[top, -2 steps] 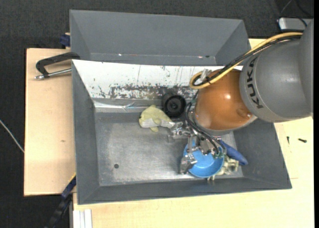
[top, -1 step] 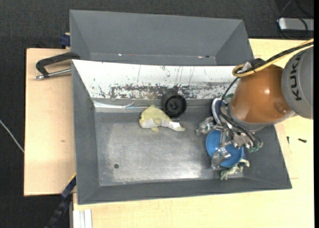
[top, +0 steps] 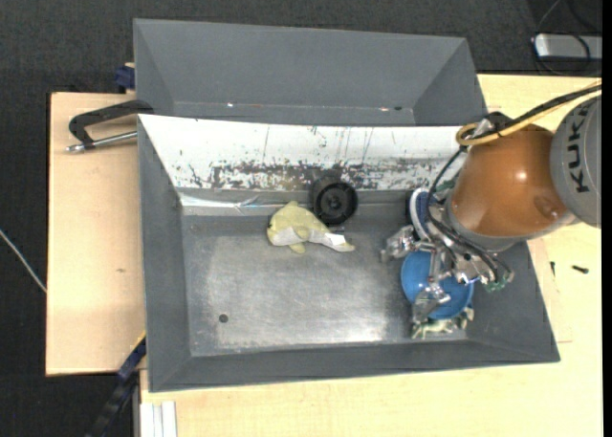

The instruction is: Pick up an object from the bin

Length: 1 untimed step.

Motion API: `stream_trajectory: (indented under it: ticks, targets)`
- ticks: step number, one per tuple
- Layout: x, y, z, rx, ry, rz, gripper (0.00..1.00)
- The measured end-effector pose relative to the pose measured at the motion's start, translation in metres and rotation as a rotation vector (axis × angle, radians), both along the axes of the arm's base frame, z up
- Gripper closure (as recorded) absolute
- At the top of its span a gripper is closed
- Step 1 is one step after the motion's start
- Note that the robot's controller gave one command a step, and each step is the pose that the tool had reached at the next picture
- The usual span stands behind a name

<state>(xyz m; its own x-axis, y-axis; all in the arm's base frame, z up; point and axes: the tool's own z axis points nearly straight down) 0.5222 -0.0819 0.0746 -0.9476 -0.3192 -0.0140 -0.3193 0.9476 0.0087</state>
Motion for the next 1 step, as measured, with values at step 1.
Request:
stream_trajectory:
  ticks: [1]
  targets:
    - [0.0014,-0.0068,0.001,-0.005,-0.005,0.072,0.0]
